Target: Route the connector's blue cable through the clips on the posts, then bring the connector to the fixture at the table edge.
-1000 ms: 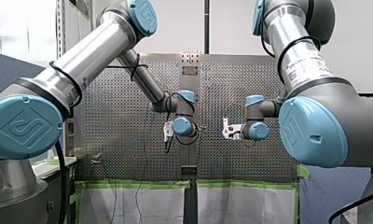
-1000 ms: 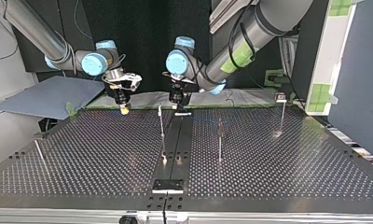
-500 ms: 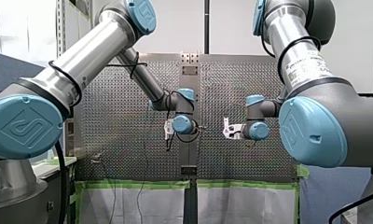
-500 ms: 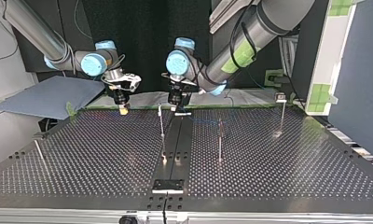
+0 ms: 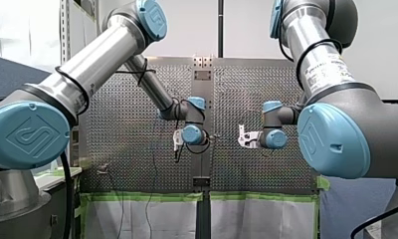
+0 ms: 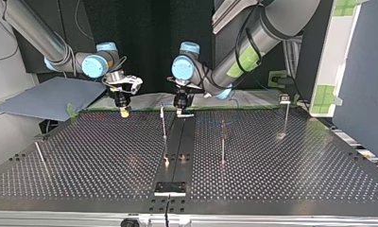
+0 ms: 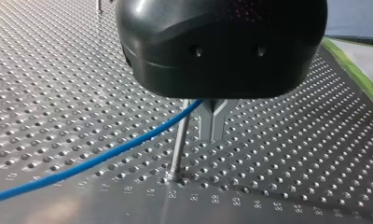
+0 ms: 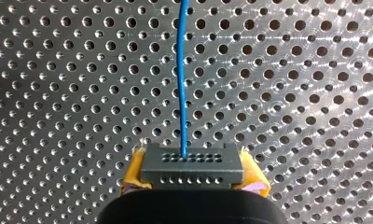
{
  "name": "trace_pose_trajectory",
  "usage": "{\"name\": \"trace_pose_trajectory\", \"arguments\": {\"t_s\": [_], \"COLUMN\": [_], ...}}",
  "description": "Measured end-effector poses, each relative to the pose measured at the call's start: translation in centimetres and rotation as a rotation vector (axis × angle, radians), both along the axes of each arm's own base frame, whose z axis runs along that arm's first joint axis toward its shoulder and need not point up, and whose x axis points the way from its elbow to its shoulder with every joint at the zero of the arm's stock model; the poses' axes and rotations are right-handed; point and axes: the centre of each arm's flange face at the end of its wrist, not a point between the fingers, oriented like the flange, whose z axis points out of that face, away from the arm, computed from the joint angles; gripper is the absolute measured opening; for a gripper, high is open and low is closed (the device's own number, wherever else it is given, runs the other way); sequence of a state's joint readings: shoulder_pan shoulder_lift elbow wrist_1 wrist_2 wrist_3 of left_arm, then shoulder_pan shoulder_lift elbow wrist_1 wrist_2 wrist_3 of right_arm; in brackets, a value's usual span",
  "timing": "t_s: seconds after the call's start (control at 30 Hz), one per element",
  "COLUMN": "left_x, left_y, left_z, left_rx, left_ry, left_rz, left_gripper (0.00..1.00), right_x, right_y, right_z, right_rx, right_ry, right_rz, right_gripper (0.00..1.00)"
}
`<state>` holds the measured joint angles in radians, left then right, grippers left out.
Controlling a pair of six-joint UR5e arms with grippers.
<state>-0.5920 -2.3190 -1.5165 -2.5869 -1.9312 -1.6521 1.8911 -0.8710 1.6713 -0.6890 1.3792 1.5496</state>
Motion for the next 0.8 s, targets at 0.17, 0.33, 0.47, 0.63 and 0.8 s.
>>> {"name": "trace_pose_trajectory", "arguments": {"t_s": [0.17,0.33,0.47,0.63,0.8], "left_x": [0.5,1.2,1.6,2.1,2.6], "left_y": [-0.1,-0.1,0.0,-0.1,-0.4], "left_z": [0.1,0.5,0.5,-0.8,-0.8], "left_rx": [-0.003,-0.008,-0.009,0.008,0.004], "left_ry": [-0.003,-0.008,-0.006,0.015,0.007], "left_rz": [0.000,-0.007,-0.011,-0.009,-0.009], "left_gripper": [0.01,0.01,0.01,0.01,0.01], "right_x": [0.0,-0.1,-0.1,-0.1,-0.3], "right_y": [-0.1,-0.4,-0.8,-1.0,-1.2], "right_z": [0.1,0.2,0.4,0.5,0.5], "right_rx": [-0.001,-0.003,-0.005,-0.006,-0.007], "right_ry": [0.000,-0.001,-0.002,-0.002,-0.002], "right_rz": [-0.002,-0.009,-0.016,-0.021,-0.024], "right_gripper": [0.00,0.00,0.00,0.00,0.00]}}
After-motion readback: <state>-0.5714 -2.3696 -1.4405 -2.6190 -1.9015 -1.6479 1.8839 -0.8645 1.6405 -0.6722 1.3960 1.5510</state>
